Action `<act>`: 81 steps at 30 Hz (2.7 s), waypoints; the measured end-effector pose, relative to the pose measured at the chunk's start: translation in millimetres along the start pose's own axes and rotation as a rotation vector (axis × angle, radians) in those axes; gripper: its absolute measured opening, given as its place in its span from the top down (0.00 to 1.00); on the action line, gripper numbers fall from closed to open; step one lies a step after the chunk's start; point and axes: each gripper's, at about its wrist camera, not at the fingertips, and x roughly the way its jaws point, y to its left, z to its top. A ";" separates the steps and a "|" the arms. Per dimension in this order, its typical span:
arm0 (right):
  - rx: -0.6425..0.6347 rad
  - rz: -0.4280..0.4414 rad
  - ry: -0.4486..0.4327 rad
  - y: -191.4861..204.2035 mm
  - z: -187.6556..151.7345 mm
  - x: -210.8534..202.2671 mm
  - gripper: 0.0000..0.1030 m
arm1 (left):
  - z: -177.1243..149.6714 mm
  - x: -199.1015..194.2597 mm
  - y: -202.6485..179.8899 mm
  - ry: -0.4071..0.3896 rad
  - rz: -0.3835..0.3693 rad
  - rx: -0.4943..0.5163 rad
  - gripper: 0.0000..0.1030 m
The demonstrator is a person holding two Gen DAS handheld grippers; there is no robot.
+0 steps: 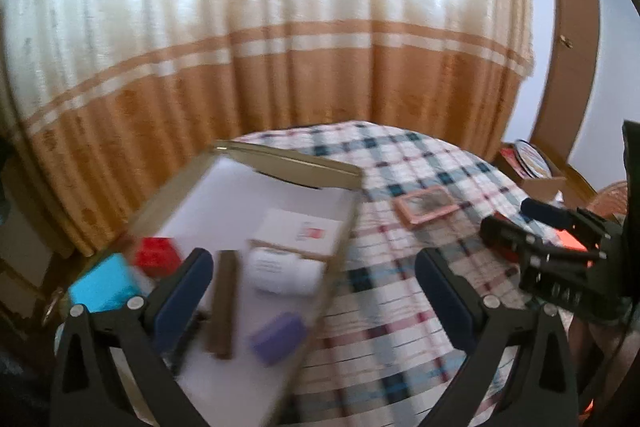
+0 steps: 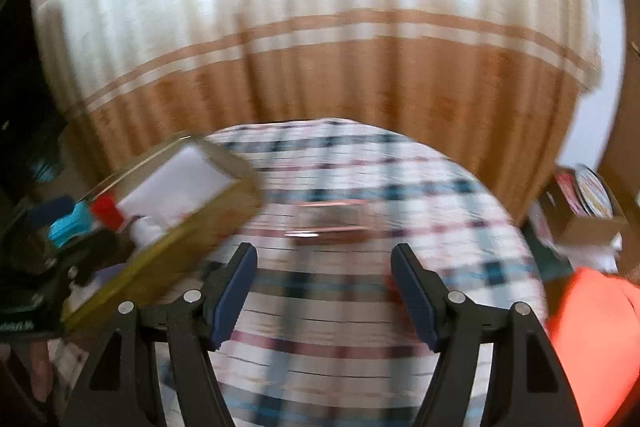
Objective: Organize rigid objects
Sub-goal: 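Move the right gripper to the red printed candy box and grasp it, then grasp the pink photo frame with the left gripper while the right holds the candy box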
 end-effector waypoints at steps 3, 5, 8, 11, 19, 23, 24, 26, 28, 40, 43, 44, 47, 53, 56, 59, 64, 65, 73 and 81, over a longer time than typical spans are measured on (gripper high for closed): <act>0.019 -0.048 0.028 -20.0 -1.6 5.0 0.31 | 1.7 8.8 -16.5 0.019 -0.019 0.023 0.01; 0.030 -0.060 0.042 -27.0 -2.6 9.2 0.31 | 2.1 12.6 -22.9 0.029 -0.028 0.031 0.01; 0.047 -0.064 0.050 -34.9 -5.7 11.8 0.31 | 2.8 16.3 -28.5 0.041 -0.037 0.034 0.01; 0.045 -0.065 0.052 -36.6 -7.8 14.0 0.31 | 2.7 19.4 -31.6 0.045 -0.036 0.036 0.01; 0.047 -0.070 0.047 -36.1 -9.7 14.9 0.31 | 3.6 27.1 -32.8 0.059 -0.038 0.034 0.01; 0.053 -0.075 0.033 -36.0 -11.0 14.4 0.31 | 2.7 30.2 -31.8 0.066 -0.034 0.029 0.01; 0.054 -0.075 0.032 -35.9 -11.3 14.9 0.31 | 2.6 30.2 -31.2 0.067 -0.035 0.028 0.01; 0.058 -0.076 0.033 -36.1 -11.4 15.5 0.31 | 2.6 30.3 -30.6 0.067 -0.034 0.026 0.01; 0.059 -0.077 0.026 -35.8 -11.1 14.3 0.31 | 2.6 30.0 -30.1 0.065 -0.036 0.024 0.01; 0.064 -0.082 0.022 -37.4 -11.2 13.6 0.31 | 2.4 30.2 -27.6 0.067 -0.040 0.017 0.01; 0.065 -0.083 0.023 -37.3 -10.7 13.7 0.31 | 2.3 30.5 -27.8 0.067 -0.040 0.019 0.01; 0.065 -0.083 0.023 -37.1 -10.5 13.8 0.31 | 2.1 30.7 -28.0 0.068 -0.039 0.020 0.01; 0.063 -0.084 0.021 -36.8 -10.6 14.7 0.31 | 1.1 31.9 -28.7 0.071 -0.038 0.021 0.01; 0.070 -0.082 0.038 -38.2 -11.0 17.4 0.31 | 0.8 34.0 -28.7 0.070 -0.037 0.023 0.01; 0.082 -0.095 0.087 -41.6 -12.8 27.0 0.31 | 0.5 36.4 -28.9 0.077 -0.038 0.022 0.01; 0.090 -0.103 0.120 -43.0 -13.9 33.4 0.31 | -0.4 36.4 -28.0 0.073 -0.043 0.019 0.01; 0.082 -0.107 0.177 -41.8 -16.1 44.6 0.50 | -1.9 36.4 -29.7 0.078 -0.046 0.023 0.01; 0.087 -0.097 0.190 -42.1 -16.4 48.2 0.55 | -2.1 36.3 -30.2 0.078 -0.047 0.024 0.01; 0.097 -0.065 0.186 -41.6 -17.0 48.9 0.76 | -4.6 38.5 -38.0 0.084 -0.066 0.038 0.01; 0.170 -0.126 0.124 -62.6 -13.3 38.1 0.76 | 1.6 41.7 -61.4 0.069 -0.114 0.080 0.01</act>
